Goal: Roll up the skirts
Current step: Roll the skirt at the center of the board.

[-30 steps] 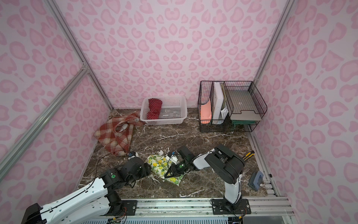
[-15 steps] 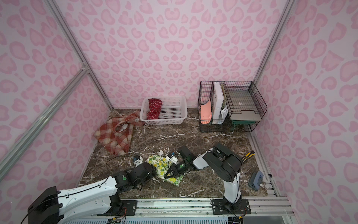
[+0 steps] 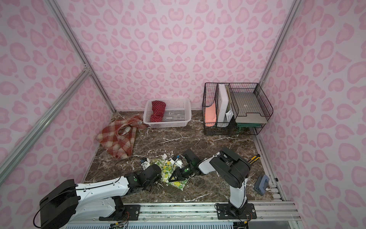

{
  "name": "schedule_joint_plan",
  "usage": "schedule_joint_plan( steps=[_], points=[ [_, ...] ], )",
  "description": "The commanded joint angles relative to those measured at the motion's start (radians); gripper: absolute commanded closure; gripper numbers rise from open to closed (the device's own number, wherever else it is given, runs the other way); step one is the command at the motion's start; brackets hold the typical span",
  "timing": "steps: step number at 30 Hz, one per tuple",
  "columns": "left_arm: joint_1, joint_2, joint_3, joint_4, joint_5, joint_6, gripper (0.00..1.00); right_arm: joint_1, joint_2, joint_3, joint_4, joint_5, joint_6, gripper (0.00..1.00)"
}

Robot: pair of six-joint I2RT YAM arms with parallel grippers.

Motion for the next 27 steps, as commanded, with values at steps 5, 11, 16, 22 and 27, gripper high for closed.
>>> schedule_joint_plan(
  steps=[5,11,16,22,27],
  points=[
    [0.009,-0.009,-0.006,-0.224,-0.091,0.014,1.0,0.002,-0.143,-0.019,-0.361,0.275,-0.111,0.48],
    [0.012,0.003,0.015,-0.263,-0.062,0.047,1.0,0.107,-0.398,0.098,-0.722,0.719,-0.195,0.43],
    [0.013,0.026,0.038,-0.269,-0.043,0.075,1.0,0.229,-0.514,0.177,-0.849,0.993,-0.187,0.52],
    [0.014,0.036,0.046,-0.265,-0.03,0.093,1.0,0.339,-0.52,0.168,-0.708,0.951,-0.219,0.91],
    [0.02,0.037,0.044,-0.231,-0.003,0.124,1.0,0.399,-0.461,0.129,-0.521,0.916,-0.251,0.94]
  ],
)
